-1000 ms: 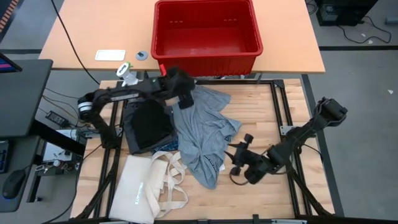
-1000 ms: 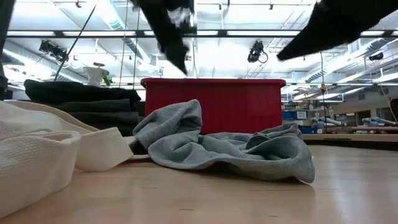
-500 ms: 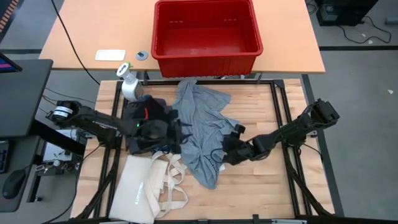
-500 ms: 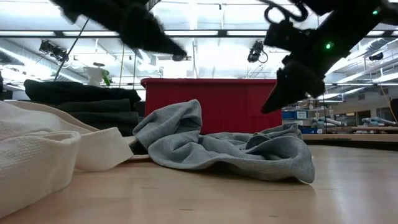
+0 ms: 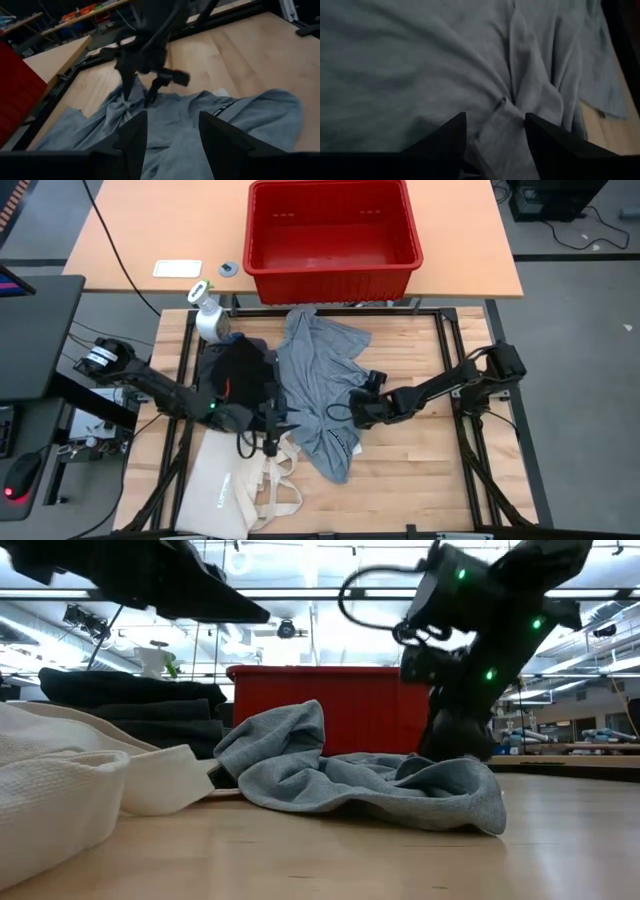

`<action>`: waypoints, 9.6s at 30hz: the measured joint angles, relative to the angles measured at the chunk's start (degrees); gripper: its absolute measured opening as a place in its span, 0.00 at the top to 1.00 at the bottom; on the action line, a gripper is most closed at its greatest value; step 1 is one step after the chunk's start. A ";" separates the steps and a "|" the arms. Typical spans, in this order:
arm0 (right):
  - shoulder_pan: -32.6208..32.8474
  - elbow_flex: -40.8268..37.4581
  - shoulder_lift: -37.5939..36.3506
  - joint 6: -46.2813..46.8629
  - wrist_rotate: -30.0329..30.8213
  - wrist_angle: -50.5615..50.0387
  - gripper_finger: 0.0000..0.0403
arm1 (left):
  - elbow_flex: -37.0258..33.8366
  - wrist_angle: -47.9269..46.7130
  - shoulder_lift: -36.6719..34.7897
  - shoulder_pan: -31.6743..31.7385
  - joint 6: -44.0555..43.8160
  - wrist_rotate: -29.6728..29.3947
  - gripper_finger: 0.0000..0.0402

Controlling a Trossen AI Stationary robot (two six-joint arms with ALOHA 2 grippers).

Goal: Fold Laundry from Bin
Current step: Fold the gray shirt

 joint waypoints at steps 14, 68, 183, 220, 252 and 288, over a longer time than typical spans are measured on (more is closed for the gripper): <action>0.87 -0.01 -2.00 4.96 3.51 -5.00 0.94 | 0.02 -0.51 0.07 -0.39 -2.25 -2.54 0.55; 17.73 4.74 -33.67 59.10 -68.41 -68.71 0.95 | 0.07 -0.76 0.11 -0.47 -5.35 -2.46 0.55; 25.25 22.62 10.37 19.29 -10.30 -19.23 0.62 | 22.69 -80.67 -16.44 -22.27 -40.09 -3.44 0.44; 19.18 25.29 15.18 11.49 -19.42 -15.47 0.97 | 22.71 -80.15 -16.37 -21.24 -39.84 -3.33 0.48; 24.88 25.33 9.80 23.04 -19.05 -19.64 0.97 | 22.71 -39.10 24.43 -3.34 -15.59 4.35 0.48; 49.15 25.35 8.82 84.53 -44.44 -6.27 0.87 | 22.27 -46.92 20.21 0.56 -17.32 13.14 0.48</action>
